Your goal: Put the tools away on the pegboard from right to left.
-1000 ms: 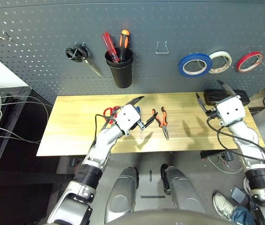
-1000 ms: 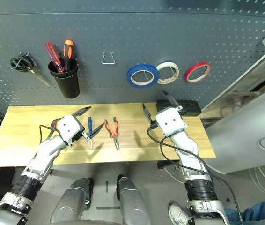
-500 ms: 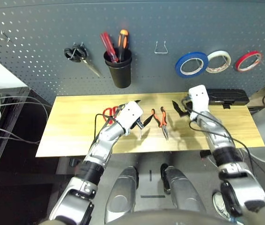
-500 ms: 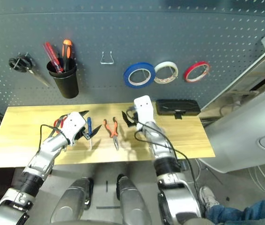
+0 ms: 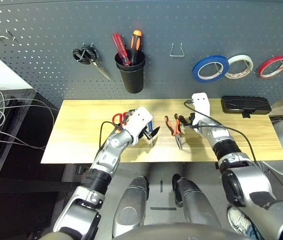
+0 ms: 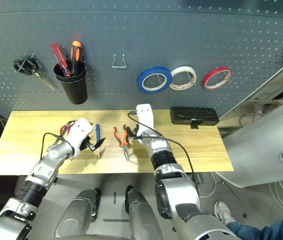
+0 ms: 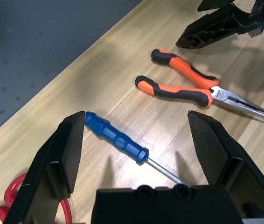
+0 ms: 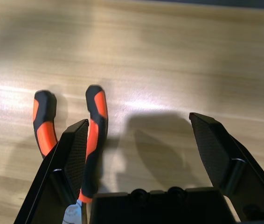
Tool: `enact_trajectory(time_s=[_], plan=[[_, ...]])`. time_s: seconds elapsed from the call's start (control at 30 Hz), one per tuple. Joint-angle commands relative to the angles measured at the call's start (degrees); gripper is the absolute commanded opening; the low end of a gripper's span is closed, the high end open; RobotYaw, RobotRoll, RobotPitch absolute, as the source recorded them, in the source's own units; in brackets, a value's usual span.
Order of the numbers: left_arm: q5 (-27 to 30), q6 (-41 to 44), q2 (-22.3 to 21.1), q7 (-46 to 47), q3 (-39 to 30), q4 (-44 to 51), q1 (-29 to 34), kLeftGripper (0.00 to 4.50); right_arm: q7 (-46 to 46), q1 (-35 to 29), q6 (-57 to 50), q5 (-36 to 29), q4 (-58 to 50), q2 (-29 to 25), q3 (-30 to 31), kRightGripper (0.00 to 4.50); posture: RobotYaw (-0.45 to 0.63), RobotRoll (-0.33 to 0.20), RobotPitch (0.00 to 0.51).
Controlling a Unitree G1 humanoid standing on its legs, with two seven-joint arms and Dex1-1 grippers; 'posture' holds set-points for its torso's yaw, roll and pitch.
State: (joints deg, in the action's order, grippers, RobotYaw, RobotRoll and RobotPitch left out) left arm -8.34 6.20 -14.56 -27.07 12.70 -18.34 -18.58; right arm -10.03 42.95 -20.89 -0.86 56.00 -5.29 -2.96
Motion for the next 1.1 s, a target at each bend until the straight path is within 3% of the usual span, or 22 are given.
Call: enact_trajectory(time_s=[0.03,0.67,1.07,1.1], plan=[[-0.1,0.6,-0.1,-0.3,0.5,-1.5,0.5,4.5,0.1,1.1,0.3,0.4,3.9,0.8,0.5,4.47,0.15,0.0,0.251],[0.3,3.2,-0.6,-1.0,0.3,-0.2,2.1,4.5,5.9,7.2,0.3,2.0,16.3,2.7,0.4,4.47,0.18,0.0,0.26],[0.9,2.2,-1.0,-0.6,-0.7,-0.5,2.5,4.5,5.9,8.3,2.0,1.6,17.0,2.5,-1.1,0.32,0.18,0.0,0.247],[1.6,0.6,-0.7,0.1,-1.6,-0.6,2.5,4.5,5.2,8.5,2.2,1.7,16.6,2.5,-0.9,0.26,0.18,0.0,0.241]])
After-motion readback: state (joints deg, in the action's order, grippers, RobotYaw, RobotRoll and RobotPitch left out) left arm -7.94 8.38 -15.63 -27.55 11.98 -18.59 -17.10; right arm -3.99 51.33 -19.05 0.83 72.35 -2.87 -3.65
